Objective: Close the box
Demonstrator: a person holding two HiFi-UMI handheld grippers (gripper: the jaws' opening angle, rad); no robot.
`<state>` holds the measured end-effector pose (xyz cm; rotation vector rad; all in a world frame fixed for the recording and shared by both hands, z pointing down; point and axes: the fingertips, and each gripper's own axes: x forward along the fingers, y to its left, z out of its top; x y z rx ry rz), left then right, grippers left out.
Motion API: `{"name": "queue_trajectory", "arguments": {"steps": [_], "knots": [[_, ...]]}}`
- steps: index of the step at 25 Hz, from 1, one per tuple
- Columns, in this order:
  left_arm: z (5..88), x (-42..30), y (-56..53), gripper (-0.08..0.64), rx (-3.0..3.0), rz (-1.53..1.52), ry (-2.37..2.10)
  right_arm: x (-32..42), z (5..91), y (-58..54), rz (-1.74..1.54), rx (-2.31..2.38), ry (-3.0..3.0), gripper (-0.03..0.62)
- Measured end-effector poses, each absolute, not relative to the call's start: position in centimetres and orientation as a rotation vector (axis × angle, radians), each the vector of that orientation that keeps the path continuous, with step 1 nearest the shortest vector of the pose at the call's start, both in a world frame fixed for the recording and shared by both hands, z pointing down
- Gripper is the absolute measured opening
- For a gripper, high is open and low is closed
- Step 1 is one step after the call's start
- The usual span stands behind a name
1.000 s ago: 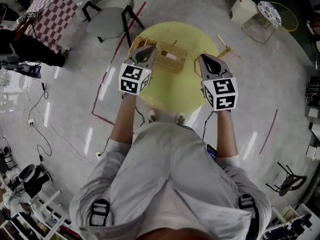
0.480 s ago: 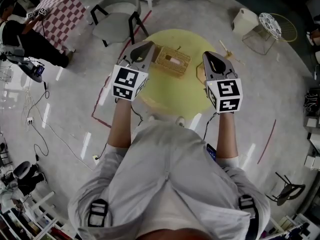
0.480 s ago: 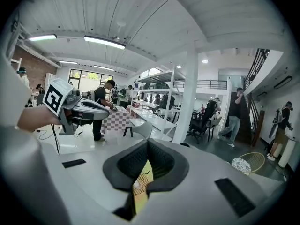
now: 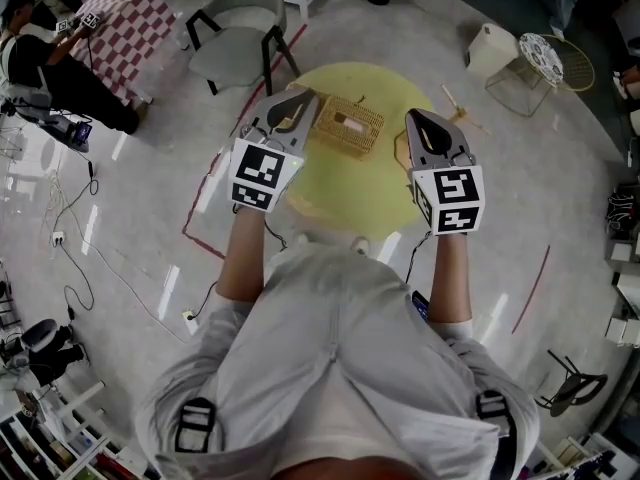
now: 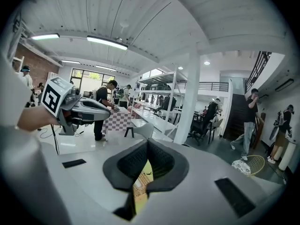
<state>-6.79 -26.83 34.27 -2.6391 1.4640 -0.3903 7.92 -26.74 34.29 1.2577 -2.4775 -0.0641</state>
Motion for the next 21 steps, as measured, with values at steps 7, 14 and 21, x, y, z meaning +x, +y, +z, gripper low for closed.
{"name": "queue_trajectory", "arguments": {"steps": [7,14,21], "knots": [[34.5,-7.3,-26.7,0.035,-2.644,-0.410,1.457,7.2,34.7,-26.4,-0.051,1.242,-2.474,0.023],[35.0,-7.5,-26.7,0.035,-2.667,-0.424,1.437,6.7,35.3,-26.2,-0.027,1.230,-2.469,0.023],[35.8,-8.1,-27.1,0.035,-2.698,-0.418,1.424,5.9,36.2,-26.6,-0.006,1.231,-2.466,0.023]]}}
